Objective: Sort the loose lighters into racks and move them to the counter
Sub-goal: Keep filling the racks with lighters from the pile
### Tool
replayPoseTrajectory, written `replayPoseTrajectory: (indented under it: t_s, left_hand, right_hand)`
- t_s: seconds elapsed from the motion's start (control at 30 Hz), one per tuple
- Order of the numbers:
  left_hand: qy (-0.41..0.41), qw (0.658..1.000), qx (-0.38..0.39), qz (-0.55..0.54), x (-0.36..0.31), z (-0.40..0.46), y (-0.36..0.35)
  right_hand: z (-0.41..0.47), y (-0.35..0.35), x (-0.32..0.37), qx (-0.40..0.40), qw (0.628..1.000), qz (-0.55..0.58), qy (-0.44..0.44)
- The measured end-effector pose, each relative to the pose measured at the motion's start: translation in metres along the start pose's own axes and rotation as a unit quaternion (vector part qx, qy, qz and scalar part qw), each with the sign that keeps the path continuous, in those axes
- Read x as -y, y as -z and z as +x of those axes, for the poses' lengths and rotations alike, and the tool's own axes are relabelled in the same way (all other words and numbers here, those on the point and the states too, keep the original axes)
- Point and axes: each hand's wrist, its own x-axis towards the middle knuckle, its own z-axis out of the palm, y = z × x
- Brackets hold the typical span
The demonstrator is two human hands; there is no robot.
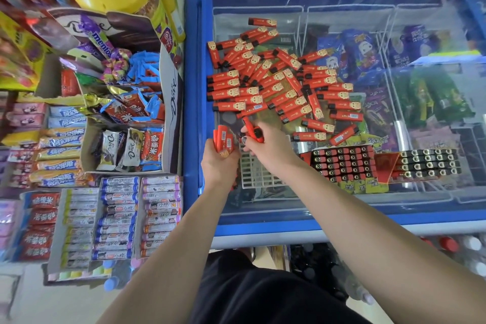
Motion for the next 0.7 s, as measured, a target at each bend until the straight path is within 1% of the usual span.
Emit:
replayPoseTrajectory:
  t_s: [0.07, 0.13, 0.2, 0.3, 0.47, 0.7]
  left_hand:
    - [0.013, 0.999, -0.016, -0.047, -0.004, -0.002, 0.002]
    - [0.017, 0.995, -0.028, -0.091, -0.010, -0.003, 0.004]
    - [0.013, 0.992, -0.025, -0.126, -0.017, -0.003, 0.007]
    - [-0.001, 0.990, 0.000, -0.138, -0.028, -0.004, 0.010]
    - [-0.043, 0.995, 0.028, -0.087, -0.033, -0.007, 0.012]
    - [-0.015, 0.995, 0.047, -0.089, -0.034, -0.006, 0.012]
  right_hand:
    - [-0.005, 0.004, -0.001, 0.003, 0.998, 0.055, -0.021]
    - [-0.011, 0.009, -0.002, -0.016, 0.989, 0.135, -0.061]
    - [-0.017, 0.015, -0.005, -0.037, 0.977, 0.180, -0.106]
    - [-0.023, 0.019, -0.013, -0.061, 0.973, 0.180, -0.132]
    - [-0.032, 0.024, -0.015, -0.070, 0.977, 0.170, -0.113]
    - [-0.029, 0.034, -0.008, -0.082, 0.989, 0.117, -0.044]
